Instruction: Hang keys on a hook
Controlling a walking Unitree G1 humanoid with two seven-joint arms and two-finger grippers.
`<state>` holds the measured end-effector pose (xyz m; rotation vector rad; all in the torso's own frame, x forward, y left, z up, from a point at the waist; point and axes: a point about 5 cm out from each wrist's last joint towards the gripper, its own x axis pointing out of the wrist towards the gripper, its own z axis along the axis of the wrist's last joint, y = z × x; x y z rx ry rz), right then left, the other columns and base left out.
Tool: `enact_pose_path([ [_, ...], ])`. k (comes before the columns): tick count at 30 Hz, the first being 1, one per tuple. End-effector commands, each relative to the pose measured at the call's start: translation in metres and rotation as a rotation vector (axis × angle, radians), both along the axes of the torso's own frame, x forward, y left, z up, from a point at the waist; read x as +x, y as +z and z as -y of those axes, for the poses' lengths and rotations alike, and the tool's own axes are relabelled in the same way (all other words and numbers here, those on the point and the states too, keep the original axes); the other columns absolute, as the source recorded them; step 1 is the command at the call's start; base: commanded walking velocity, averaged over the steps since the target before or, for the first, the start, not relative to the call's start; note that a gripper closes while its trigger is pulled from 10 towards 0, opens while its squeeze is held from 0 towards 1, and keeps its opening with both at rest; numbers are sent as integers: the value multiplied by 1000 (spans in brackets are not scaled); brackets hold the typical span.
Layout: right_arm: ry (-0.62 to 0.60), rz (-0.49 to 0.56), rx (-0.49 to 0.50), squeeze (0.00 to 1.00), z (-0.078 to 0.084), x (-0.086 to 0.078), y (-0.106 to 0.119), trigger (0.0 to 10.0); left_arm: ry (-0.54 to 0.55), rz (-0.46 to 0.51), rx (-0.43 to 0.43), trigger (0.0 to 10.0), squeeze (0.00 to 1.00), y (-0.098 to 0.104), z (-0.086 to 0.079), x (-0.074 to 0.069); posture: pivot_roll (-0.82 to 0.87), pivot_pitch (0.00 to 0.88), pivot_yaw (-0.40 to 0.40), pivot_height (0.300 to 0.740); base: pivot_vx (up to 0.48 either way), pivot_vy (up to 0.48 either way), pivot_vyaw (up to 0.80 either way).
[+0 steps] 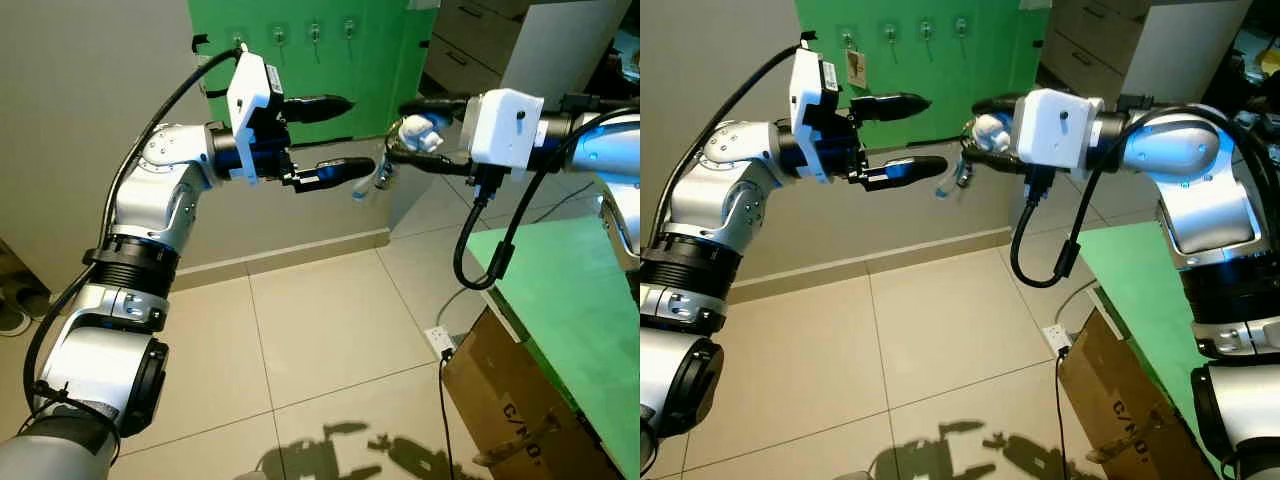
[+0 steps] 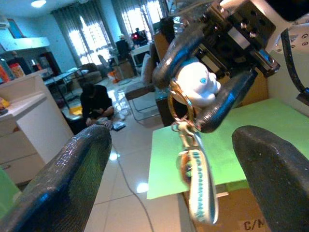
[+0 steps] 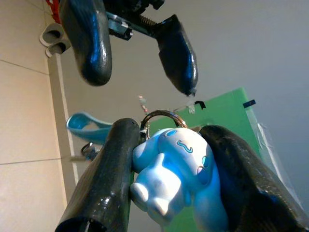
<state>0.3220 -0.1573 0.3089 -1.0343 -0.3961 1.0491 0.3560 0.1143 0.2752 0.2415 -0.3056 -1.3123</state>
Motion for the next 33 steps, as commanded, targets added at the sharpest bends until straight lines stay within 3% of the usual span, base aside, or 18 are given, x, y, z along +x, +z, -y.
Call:
enact_pose_path([
  [1, 4, 18, -5, 0, -2, -1, 7, 0, 2, 10, -24, 10000, 0, 9, 5, 2, -102, 0, 49, 740, 0, 0, 0],
  [6, -6, 16, 13, 0, -4, -1, 8, 0, 113, -43, -115, 9961, 0, 6, 13, 11, -104, 0, 46, 740, 0, 0, 0],
  [7, -6, 16, 17, 0, -5, 0, 7, 0, 140, -59, -134, 9255, 0, 4, 14, 13, -105, 0, 44, 740, 0, 0, 0],
  [9, -7, 16, 23, 0, -6, 0, 7, 0, 161, -74, -146, 9020, 0, 2, 15, 14, -104, 0, 43, 740, 0, 0, 0],
  [11, -12, 14, 32, 0, -6, 1, 5, 0, 172, -83, -140, 667, 0, -1, 17, 14, -102, 0, 42, 740, 0, 0, 0],
  [12, -12, 14, 32, 0, -6, 1, 5, 0, 172, -83, -140, 667, 0, -1, 17, 14, -102, 0, 42, 740, 0, 0, 0],
  [13, -14, 9, 44, 0, -7, 2, 4, 0, 169, -84, -127, 0, 0, -3, 19, 12, -99, 0, 44, 740, 0, 0, 0],
  [15, -16, 8, 49, 0, -7, 2, 3, 0, 170, -85, -126, 0, 0, -3, 19, 12, -99, 0, 44, 740, 0, 0, 0],
  [16, -19, 4, 61, 0, -8, 2, 2, 0, 172, -90, -122, 1882, 0, -5, 20, 12, -95, 0, 46, 740, 0, 0, 0],
  [20, -24, 4, 71, 0, -8, 3, 1, 0, 177, -95, -122, 1529, 0, -6, 21, 12, -94, 0, 48, 740, 0, 0, 0],
  [21, -25, 5, 74, 0, -9, 3, 1, 0, 178, -96, -123, 745, 0, -6, 21, 12, -94, 0, 49, 740, 0, 0, 0],
  [23, -26, 5, 76, 0, -9, 4, 0, 0, 180, -95, -126, 745, 0, -5, 21, 12, -94, 0, 49, 740, 0, 0, 0],
  [24, -26, 6, 77, 0, -9, 4, 0, 0, 181, -94, -129, 0, 0, -5, 21, 12, -94, 0, 49, 740, 0, 0, 0],
  [33, -33, 4, 84, 0, -9, 5, 0, 0, 151, -83, -124, 0, 0, -3, 25, 8, -94, 0, 46, 740, 0, 0, 0],
])
